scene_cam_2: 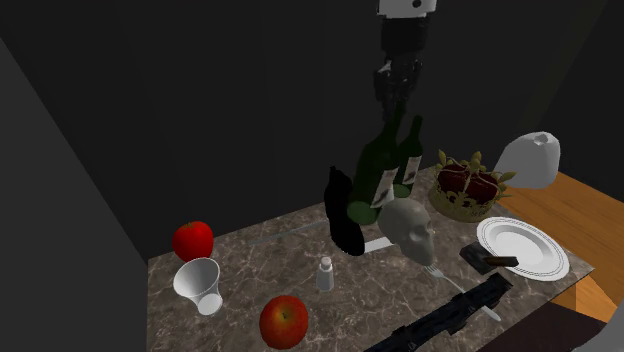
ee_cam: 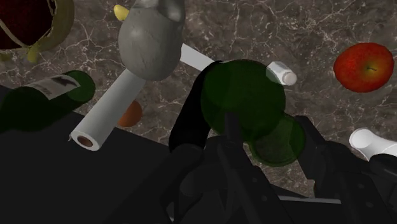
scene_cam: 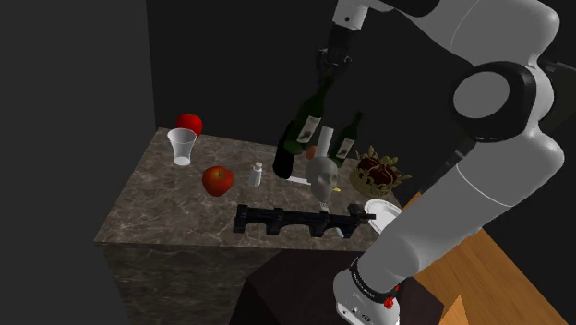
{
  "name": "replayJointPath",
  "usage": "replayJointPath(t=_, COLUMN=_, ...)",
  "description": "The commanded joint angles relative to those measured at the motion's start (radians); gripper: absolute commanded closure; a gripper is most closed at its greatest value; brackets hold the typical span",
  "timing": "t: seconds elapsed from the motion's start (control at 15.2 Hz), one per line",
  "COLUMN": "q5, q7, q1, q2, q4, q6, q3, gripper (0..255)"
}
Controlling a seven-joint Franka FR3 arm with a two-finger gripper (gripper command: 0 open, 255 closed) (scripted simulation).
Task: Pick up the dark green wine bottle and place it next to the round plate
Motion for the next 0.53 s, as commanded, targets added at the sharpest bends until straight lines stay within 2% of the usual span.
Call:
replayJointPath(t=0.0, q5=-0.015, q7=-0.018, q1=-0.009, q2=-0.066, q4=-0.035, q6=-0.03, q3=-0.009, gripper=255)
replayJointPath(t=0.46, q5=-0.062, q7=-0.072, q1=-0.037, q2=-0.24, q4=-0.097, q6=-0.139, q3=-0.035, gripper=255)
